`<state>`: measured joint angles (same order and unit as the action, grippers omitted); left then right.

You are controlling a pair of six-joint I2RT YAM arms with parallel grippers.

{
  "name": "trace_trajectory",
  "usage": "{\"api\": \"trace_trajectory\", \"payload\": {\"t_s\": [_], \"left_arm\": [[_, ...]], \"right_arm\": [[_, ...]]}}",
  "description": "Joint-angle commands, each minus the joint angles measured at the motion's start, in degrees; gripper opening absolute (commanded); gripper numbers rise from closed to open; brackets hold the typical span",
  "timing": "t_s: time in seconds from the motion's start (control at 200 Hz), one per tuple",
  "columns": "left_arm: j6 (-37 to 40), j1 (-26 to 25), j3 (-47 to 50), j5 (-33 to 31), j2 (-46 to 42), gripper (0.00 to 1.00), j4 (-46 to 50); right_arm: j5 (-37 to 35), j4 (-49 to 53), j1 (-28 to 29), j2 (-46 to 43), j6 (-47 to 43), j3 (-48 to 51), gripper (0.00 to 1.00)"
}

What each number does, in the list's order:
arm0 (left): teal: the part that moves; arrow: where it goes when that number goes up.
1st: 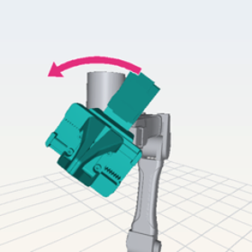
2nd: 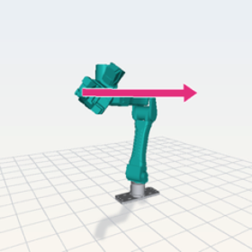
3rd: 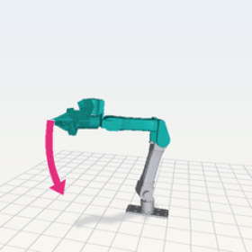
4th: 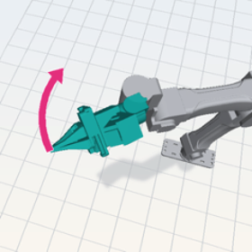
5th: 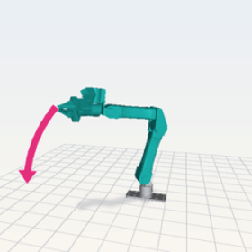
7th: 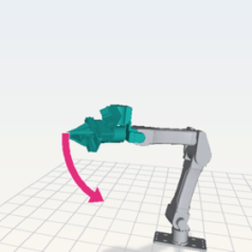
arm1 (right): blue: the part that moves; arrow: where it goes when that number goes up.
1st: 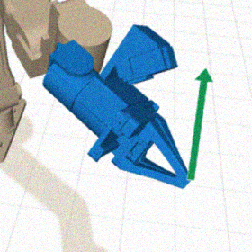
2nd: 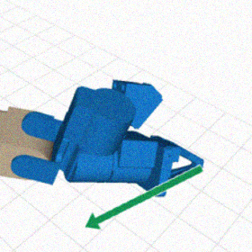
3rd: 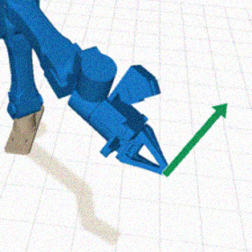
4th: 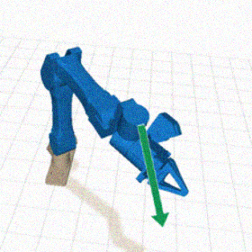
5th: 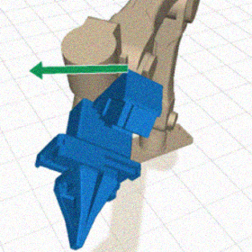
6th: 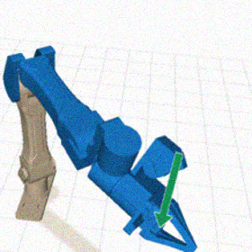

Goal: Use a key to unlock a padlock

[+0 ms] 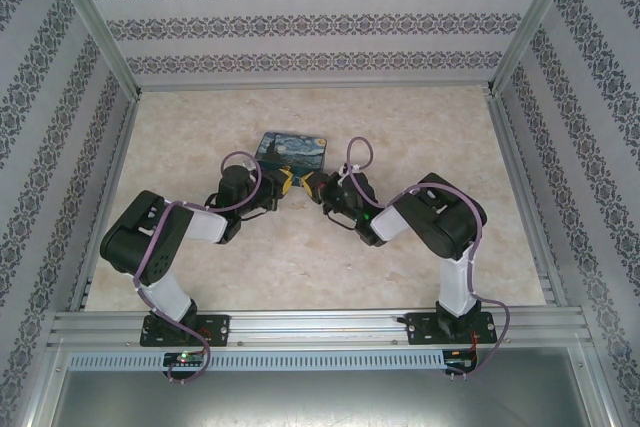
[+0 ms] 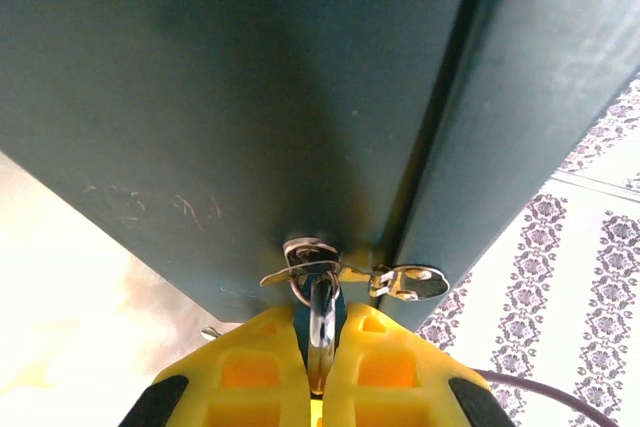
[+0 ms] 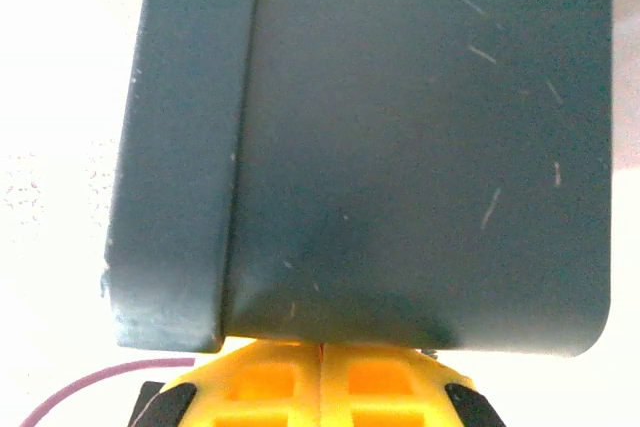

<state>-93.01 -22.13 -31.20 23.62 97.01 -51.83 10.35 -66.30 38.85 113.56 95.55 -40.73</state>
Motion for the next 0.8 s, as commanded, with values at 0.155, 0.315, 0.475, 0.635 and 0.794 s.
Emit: {"api": "trace_trajectory", "payload": {"t_s": [0.155,0.315,0.475,0.635,0.794], "left_arm": [[2.6,-3.9,-1.6,15.6,-2.0,0.0,-0.9],[6.2,-3.9,-2.4,15.9,-2.8,0.0,3.5],[11.0,-3.9,-3.7,16.4,-4.0,0.0,10.0],[13.8,-4.0,-4.3,17.0,-4.4,0.0,13.7],[15.0,-3.9,-4.5,17.8,-4.5,0.0,15.1]], "right_arm": [[2.8,-8.3,1.5,1.3,3.9,-4.9,0.0],[2.7,-8.4,1.2,1.3,6.1,-4.0,0.0],[3.6,-6.8,0.7,0.4,6.1,-3.5,0.0],[5.5,-2.6,-0.2,-0.8,1.8,-3.3,0.0],[5.8,-3.9,-0.9,1.1,1.0,-2.4,0.0]]}}
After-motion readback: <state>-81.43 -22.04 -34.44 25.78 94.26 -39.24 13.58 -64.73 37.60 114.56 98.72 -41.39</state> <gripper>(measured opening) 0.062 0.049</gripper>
